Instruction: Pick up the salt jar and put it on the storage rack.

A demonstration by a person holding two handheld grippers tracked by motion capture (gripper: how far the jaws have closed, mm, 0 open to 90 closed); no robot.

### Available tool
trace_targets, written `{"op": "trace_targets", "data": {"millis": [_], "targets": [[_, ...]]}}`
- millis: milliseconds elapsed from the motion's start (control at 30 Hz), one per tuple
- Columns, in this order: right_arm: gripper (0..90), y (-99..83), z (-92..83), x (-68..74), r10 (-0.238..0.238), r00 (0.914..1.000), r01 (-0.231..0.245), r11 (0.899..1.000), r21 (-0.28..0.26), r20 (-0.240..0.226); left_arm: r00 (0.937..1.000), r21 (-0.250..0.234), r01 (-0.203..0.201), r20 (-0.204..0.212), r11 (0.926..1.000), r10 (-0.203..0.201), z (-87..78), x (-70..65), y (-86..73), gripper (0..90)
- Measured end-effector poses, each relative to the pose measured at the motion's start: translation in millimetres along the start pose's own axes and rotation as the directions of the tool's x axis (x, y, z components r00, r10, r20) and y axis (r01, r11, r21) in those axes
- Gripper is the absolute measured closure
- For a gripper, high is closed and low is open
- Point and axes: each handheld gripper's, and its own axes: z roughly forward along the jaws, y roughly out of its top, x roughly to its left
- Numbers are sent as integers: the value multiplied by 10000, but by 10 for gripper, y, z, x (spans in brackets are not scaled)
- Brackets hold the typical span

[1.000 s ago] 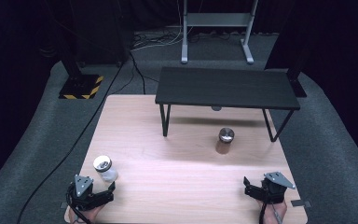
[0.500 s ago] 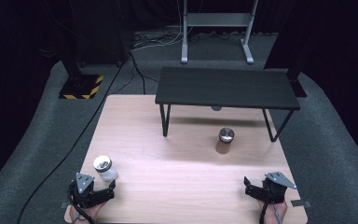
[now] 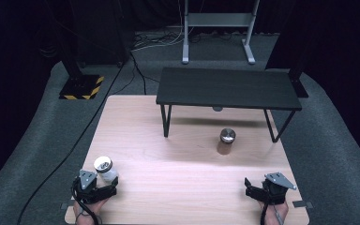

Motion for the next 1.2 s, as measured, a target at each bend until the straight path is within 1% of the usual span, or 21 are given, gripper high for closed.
{"op": "trace_targets", "data": {"millis": [67, 100, 133, 167, 300, 333, 367, 400, 433, 467, 500, 567, 767, 967, 1100, 1167, 1200], "targets": [[0, -2, -1, 7, 25, 10000, -25, 10000, -8, 48, 9999, -19, -89, 60, 10000, 89, 38, -6, 32, 0], [0, 0, 0, 8, 51, 10000, -51, 10000, 2, 66, 9998, -143, -106, 154, 9998, 108, 53, 5, 33, 0], [0, 0, 0, 8, 51, 10000, -51, 10000, 2, 66, 9998, -143, -106, 154, 9998, 108, 53, 5, 33, 0], [0, 2, 2, 1, 51, 10000, -51, 10000, 12, 32, 9997, -257, -26, 251, 9997, 32, 84, 13, 53, 0], [0, 12, 6, -10, -11, 10000, 11, 10000, 67, -55, 9996, -394, -1, 273, 9992, 12, 122, -3, 73, 0], [0, 12, 6, -10, -11, 10000, 11, 10000, 67, -55, 9998, -353, 13, 221, 9994, -5, 142, -16, 89, 0], [0, 12, 6, -11, -19, 10000, 20, 10000, 67, -66, 10000, -282, 83, -9, 9996, -83, 156, -51, 96, 4], [0, 7, 4, -9, -24, 10000, 24, 10000, 37, -61, 9997, -41, -62, -218, 10000, 61, 173, -86, 141, 308], [0, 4, 2, -8, -20, 10000, 20, 10000, 19, -51, 9997, 44, -41, -231, 10000, 42, 174, -94, 165, 310], [0, 0, 1, -7, -8, 10000, 8, 10000, 1, -41, 9998, 60, -133, -160, 9999, 134, 174, -87, 169, 310], [0, -2, -1, -10, 9, 10000, -9, 10000, -9, -49, 9999, 46, -121, -57, 9999, 121, 175, -74, 165, 310], [0, 1, 2, -14, 23, 10000, -23, 10000, 3, -62, 9999, 27, -147, 1, 9999, 147, 173, -74, 160, 310], [0, 2, 1, -14, -2, 10000, 2, 10000, 7, -78, 9999, -50, 23, 151, 10000, -23, 143, -53, 161, 310], [0, -3, -2, -11, -14, 10000, 13, 10000, -19, -69, 9992, -151, -59, 396, 9999, 65, 75, -41, 198, 310], [0, 3, 2, -1, -49, 10000, 49, 10000, 16, -41, 9981, -129, -154, 591, 9998, 161, 68, -45, 234, 310], [0, 10, 5, -2, -68, 10000, 68, 10000, 55, -50, 9979, -148, -138, 634, 9998, 147, 68, -50, 240, 310], [0, 10, 5, -2, -68, 10000, 68, 10000, 55, -50, 9974, -153, -205, 690, 9997, 215, 64, -55, 253, 310]]}}
